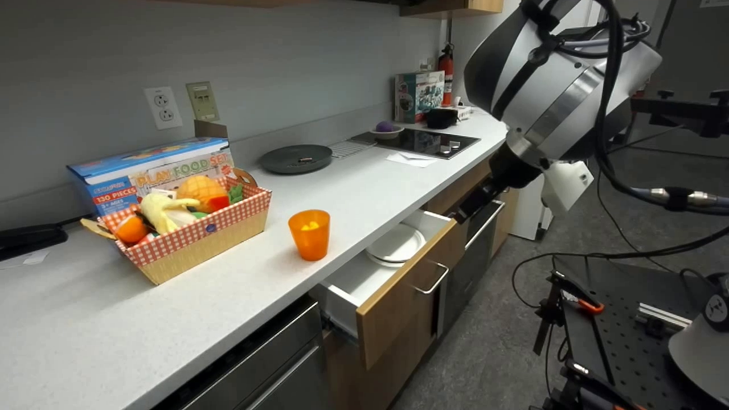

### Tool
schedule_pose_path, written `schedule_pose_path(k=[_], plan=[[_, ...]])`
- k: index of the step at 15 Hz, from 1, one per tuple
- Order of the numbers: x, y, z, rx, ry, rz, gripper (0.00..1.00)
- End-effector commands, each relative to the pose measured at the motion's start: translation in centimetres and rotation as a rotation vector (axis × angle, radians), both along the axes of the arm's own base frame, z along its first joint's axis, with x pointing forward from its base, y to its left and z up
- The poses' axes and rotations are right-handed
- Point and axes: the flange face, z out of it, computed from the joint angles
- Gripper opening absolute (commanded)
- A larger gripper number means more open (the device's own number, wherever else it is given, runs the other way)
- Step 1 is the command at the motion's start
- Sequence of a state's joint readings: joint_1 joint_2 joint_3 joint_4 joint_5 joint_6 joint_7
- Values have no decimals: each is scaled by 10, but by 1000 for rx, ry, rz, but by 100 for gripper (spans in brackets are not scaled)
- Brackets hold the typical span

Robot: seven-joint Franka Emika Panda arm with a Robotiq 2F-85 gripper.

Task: Open the drawer

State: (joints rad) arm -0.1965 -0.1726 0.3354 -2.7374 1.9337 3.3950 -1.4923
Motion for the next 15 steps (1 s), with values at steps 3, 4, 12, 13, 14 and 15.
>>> schedule_pose_path(k=[3, 4, 12, 13, 14, 15], plan=[[-2, 0, -6, 2, 17, -1, 100], [-2, 0, -7, 3, 21, -1, 100], [51, 4, -3, -7, -3, 42, 100], [60, 6, -4, -10, -4, 51, 100], [68, 6, -4, -13, -7, 61, 100], [76, 7, -7, -13, -6, 71, 100]])
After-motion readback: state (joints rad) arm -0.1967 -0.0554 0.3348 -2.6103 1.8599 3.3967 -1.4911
